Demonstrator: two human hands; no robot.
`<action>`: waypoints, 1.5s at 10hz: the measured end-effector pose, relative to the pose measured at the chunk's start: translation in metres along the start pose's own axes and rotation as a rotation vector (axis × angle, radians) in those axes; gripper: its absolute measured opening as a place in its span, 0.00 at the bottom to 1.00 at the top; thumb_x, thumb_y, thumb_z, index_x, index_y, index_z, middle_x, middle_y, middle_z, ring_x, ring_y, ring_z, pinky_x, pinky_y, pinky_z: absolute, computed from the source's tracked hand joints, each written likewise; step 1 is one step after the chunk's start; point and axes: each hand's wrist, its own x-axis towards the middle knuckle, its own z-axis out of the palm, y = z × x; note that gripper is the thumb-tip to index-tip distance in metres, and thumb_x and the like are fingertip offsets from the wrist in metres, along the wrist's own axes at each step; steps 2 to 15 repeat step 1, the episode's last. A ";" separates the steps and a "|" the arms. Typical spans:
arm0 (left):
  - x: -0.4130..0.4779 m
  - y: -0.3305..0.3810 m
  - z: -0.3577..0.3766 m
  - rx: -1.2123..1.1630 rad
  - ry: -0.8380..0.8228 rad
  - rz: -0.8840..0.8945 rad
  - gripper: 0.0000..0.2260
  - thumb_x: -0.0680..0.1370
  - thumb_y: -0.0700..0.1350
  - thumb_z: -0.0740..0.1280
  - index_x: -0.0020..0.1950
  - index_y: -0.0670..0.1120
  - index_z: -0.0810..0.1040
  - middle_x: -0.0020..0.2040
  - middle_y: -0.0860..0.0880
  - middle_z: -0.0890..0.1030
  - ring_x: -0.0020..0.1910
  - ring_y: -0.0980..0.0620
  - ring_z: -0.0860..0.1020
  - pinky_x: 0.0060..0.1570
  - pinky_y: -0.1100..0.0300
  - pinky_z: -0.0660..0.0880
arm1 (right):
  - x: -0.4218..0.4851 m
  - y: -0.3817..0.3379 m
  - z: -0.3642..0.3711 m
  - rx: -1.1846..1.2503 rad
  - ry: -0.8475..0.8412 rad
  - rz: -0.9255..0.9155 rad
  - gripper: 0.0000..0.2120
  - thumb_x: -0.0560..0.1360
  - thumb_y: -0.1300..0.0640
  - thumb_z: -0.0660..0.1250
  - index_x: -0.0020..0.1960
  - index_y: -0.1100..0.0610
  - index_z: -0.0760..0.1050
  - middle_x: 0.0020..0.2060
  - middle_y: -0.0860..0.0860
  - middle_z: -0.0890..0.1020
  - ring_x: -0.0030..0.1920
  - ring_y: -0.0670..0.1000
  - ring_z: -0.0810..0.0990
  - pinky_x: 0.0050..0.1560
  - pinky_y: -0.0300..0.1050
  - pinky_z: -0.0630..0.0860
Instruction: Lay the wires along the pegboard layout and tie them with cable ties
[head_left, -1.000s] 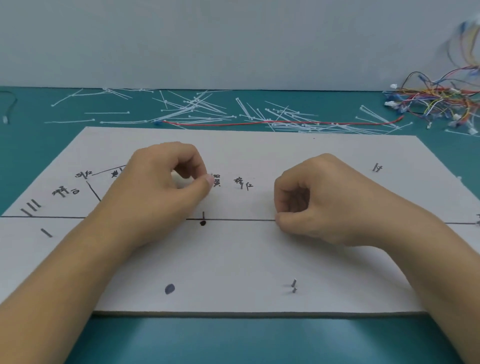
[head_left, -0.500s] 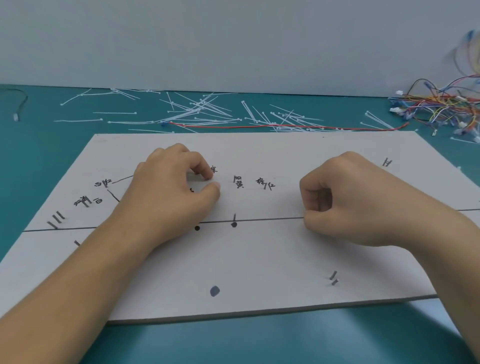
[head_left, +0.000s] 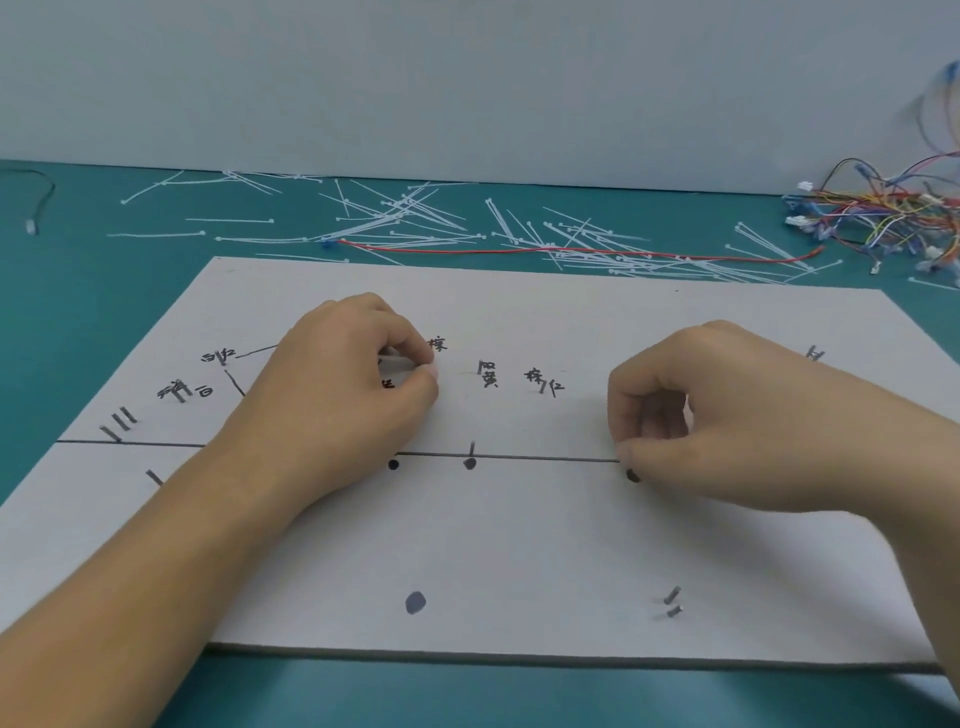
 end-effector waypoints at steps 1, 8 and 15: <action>-0.001 0.001 -0.002 -0.020 0.002 -0.028 0.05 0.77 0.47 0.69 0.47 0.55 0.85 0.51 0.59 0.80 0.54 0.56 0.76 0.48 0.69 0.68 | -0.006 0.008 -0.018 0.271 0.260 -0.048 0.03 0.71 0.50 0.74 0.45 0.45 0.84 0.35 0.44 0.85 0.31 0.45 0.80 0.29 0.36 0.75; -0.001 0.001 -0.002 -0.020 0.002 -0.028 0.05 0.77 0.47 0.69 0.47 0.55 0.85 0.51 0.59 0.80 0.54 0.56 0.76 0.48 0.69 0.68 | -0.006 0.008 -0.018 0.271 0.260 -0.048 0.03 0.71 0.50 0.74 0.45 0.45 0.84 0.35 0.44 0.85 0.31 0.45 0.80 0.29 0.36 0.75; -0.001 0.001 -0.002 -0.020 0.002 -0.028 0.05 0.77 0.47 0.69 0.47 0.55 0.85 0.51 0.59 0.80 0.54 0.56 0.76 0.48 0.69 0.68 | -0.006 0.008 -0.018 0.271 0.260 -0.048 0.03 0.71 0.50 0.74 0.45 0.45 0.84 0.35 0.44 0.85 0.31 0.45 0.80 0.29 0.36 0.75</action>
